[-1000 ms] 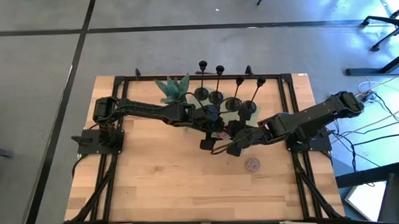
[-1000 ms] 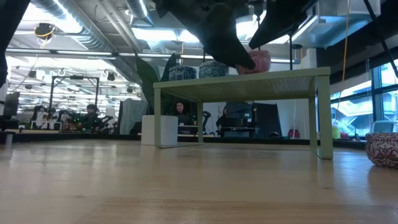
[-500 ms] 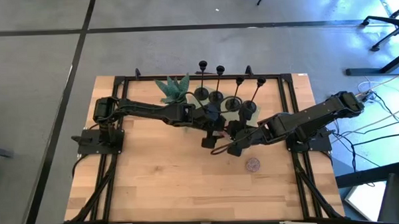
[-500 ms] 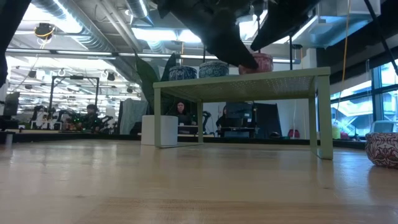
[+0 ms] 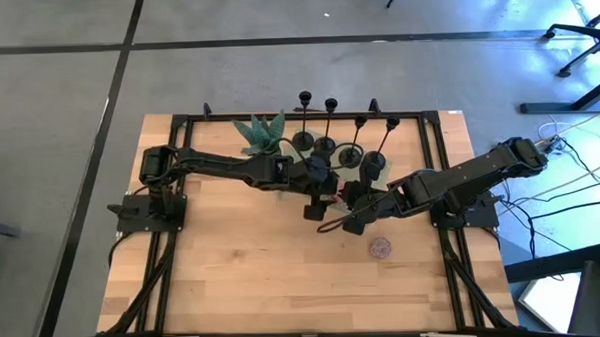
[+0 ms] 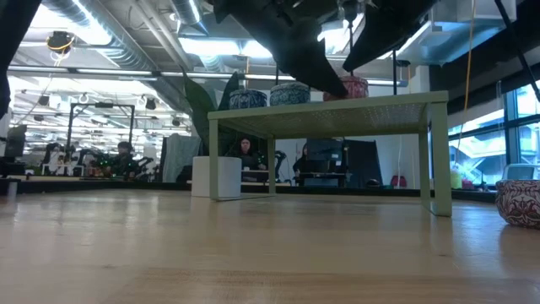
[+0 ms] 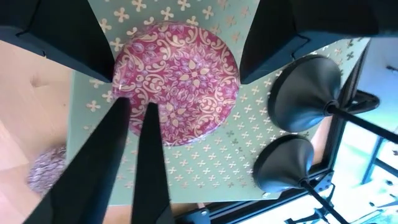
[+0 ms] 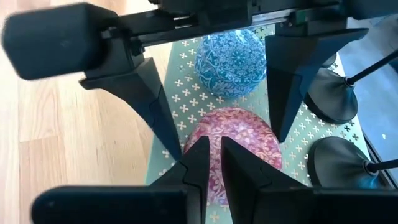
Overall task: Stock candles and holders on shelf
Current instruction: Align the pink scented candle with the other scented candles on the shelf, then align the red scented candle with the other scented candles on the shelf
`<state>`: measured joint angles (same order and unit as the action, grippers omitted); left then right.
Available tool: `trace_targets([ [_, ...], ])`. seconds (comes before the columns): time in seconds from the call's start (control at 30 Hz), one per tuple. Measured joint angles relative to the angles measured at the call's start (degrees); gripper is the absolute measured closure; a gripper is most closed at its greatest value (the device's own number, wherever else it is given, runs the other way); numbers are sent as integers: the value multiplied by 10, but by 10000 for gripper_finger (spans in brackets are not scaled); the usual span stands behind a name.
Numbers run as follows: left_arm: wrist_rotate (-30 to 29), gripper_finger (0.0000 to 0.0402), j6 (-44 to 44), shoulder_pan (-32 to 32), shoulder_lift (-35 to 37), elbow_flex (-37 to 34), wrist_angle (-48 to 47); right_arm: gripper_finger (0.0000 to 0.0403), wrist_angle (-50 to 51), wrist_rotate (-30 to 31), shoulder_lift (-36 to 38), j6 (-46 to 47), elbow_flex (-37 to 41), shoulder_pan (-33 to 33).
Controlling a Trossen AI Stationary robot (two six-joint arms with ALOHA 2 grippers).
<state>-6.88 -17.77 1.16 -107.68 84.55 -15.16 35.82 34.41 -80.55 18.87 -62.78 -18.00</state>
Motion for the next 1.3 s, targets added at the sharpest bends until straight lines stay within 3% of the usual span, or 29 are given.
trace_targets([
  [0.2, -70, 61, -21, -11, 26, -1, -5, 359, 0, 11, 2, -2, 0, -1],
  [0.4, -42, 62, -18, -28, 82, -1, -40, 359, -2, 14, 15, 4, 0, -2],
  [0.7, -40, 62, 67, -81, 218, -1, -231, 359, -17, -25, 54, 16, 0, -52],
  [0.87, -43, 61, 133, -118, 297, -1, -308, 359, -80, -86, 66, -74, 0, -69],
  [0.97, -78, 61, 162, -145, 334, -1, -335, 359, -141, -108, 65, -109, 0, -65],
  [1.13, -172, 61, 204, -191, 362, -1, -367, 356, -229, -194, 62, -116, -1, -39],
  [1.3, -218, 61, 246, -223, 361, -1, -410, 337, -243, -196, 62, -168, -1, -32],
])
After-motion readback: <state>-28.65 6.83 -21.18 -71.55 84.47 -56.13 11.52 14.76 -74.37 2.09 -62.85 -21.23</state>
